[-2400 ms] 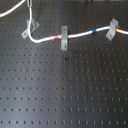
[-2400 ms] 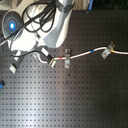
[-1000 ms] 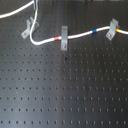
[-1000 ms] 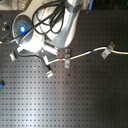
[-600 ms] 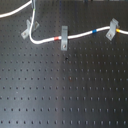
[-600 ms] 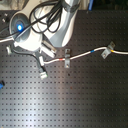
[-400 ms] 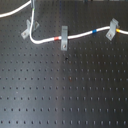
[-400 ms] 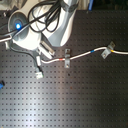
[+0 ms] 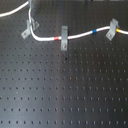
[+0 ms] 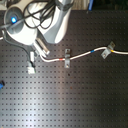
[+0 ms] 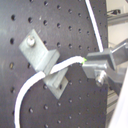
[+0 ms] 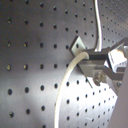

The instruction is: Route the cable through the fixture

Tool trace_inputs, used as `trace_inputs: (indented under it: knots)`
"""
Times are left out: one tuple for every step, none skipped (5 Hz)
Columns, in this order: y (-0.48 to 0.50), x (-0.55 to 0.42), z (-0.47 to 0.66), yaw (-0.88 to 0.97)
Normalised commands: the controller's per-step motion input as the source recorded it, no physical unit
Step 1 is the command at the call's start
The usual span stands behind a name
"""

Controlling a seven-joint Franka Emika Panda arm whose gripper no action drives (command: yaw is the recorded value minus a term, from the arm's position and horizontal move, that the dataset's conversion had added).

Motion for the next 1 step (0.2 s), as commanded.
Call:
trace_inputs:
  knots:
    - [0.228,0.159,0.12,0.51]
